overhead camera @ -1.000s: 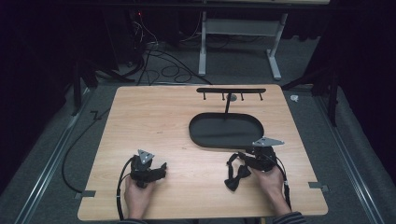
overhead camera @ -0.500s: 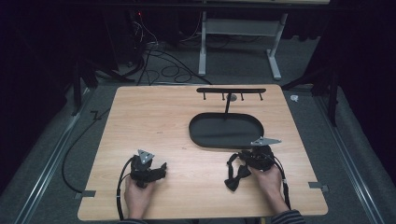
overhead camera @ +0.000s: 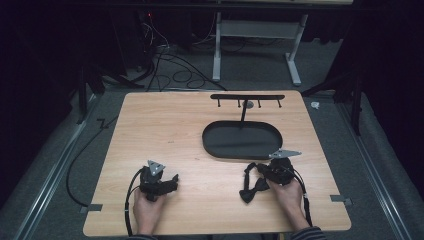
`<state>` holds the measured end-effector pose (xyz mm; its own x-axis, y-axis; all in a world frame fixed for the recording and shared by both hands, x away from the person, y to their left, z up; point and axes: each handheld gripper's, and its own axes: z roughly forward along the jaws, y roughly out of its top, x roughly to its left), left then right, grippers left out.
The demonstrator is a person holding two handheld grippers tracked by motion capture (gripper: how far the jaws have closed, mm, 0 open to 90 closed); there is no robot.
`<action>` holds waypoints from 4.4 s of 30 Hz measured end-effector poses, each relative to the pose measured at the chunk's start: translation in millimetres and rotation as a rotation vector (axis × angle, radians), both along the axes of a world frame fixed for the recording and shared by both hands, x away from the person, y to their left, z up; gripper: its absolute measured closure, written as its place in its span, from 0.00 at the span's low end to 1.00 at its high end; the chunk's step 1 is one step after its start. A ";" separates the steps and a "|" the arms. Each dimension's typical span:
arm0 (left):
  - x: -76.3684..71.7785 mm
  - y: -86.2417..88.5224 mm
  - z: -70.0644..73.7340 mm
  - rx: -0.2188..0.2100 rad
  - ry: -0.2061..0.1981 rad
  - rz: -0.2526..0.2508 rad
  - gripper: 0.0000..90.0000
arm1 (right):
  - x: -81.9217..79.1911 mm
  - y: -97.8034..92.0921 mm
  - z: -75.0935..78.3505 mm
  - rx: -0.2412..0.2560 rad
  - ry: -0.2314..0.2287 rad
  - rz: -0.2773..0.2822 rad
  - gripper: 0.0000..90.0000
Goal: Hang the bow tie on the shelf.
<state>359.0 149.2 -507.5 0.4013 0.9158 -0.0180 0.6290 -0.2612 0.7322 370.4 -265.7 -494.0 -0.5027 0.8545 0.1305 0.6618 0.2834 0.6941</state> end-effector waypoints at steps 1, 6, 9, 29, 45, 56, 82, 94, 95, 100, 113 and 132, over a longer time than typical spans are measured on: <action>0.0 0.0 0.0 0.000 0.000 0.000 0.23 | -0.8 -0.1 1.1 0.000 -0.005 0.003 0.98; 0.0 0.0 0.0 0.000 0.000 0.000 0.23 | -5.3 -1.3 7.7 0.019 -0.041 0.001 0.98; 0.0 0.1 0.0 0.000 0.000 0.000 0.23 | -6.9 -2.2 10.2 0.022 -0.055 0.001 0.98; 0.0 0.0 0.0 0.000 0.000 0.000 0.23 | -24.5 0.0 58.7 0.057 -0.215 0.033 0.98; 0.2 -0.1 0.0 0.000 0.000 0.000 0.23 | -21.9 -2.9 92.0 0.040 -0.300 0.044 0.98; 0.2 -0.1 0.0 0.000 0.000 0.000 0.23 | -14.8 -1.5 110.6 0.032 -0.321 0.050 0.98; 0.3 0.1 0.0 -0.001 0.000 0.000 0.23 | 20.8 -0.3 133.5 0.050 -0.322 0.030 0.99; 0.3 0.1 -0.1 -0.002 -0.001 0.000 0.23 | 42.0 -1.3 135.1 0.026 -0.315 -0.011 0.99; 0.3 0.1 -0.1 -0.002 -0.001 0.000 0.23 | 42.0 -1.3 135.1 0.026 -0.315 -0.011 0.99; 0.3 0.1 -0.1 -0.002 -0.001 0.000 0.23 | 46.9 -2.2 138.9 0.023 -0.317 -0.024 0.99; 0.3 0.1 -0.1 -0.002 -0.001 0.000 0.23 | 62.2 -0.1 150.3 0.012 -0.334 -0.049 0.98; 1.3 -0.1 -0.1 -0.002 -0.001 0.001 0.23 | 84.7 -3.2 154.7 0.004 -0.316 -0.110 0.98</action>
<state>360.2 149.0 -507.5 0.4005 0.9161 -0.0192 0.6284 -0.2593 0.7334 455.1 -268.9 -339.3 -0.4234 0.9059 -0.0134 0.4405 0.2187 0.8707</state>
